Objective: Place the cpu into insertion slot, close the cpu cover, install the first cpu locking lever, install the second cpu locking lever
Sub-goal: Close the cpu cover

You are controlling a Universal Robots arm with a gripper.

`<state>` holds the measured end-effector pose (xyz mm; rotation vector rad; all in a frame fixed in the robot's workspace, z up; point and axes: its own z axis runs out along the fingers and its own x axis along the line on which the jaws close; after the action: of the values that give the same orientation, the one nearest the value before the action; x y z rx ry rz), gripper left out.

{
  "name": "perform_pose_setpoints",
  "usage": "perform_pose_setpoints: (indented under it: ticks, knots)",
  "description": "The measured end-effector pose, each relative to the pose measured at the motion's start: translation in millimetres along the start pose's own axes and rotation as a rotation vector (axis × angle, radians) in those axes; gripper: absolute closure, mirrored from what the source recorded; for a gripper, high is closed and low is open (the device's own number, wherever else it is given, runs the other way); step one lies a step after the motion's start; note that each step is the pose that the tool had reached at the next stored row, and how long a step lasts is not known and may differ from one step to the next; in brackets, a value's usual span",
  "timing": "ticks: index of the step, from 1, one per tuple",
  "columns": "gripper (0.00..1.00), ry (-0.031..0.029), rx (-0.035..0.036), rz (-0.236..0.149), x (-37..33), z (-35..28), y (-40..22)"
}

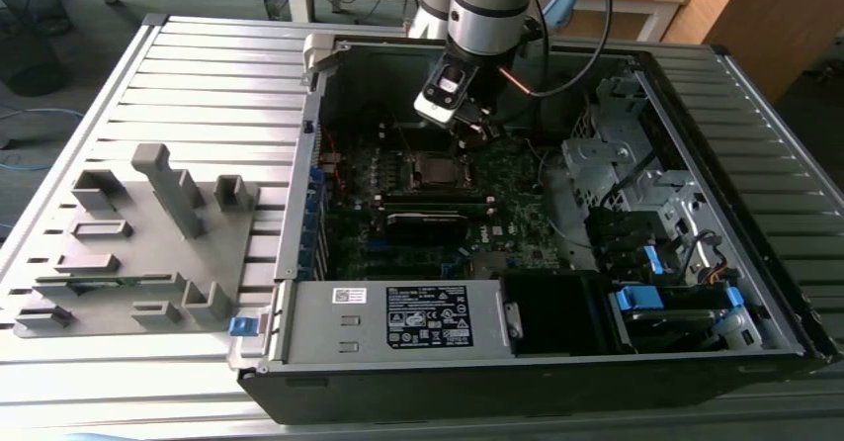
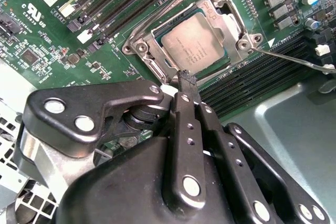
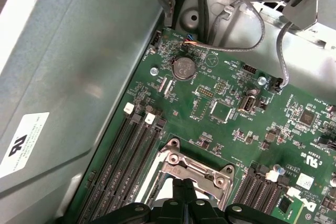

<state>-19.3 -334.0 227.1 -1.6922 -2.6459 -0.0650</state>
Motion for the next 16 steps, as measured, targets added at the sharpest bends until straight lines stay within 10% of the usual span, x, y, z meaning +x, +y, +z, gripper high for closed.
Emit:
perform_pose_setpoints:
  ticks: [16]
  knots:
    - [0.9, 0.0003, 0.0003, -0.01, 0.0, 0.0, 0.0]
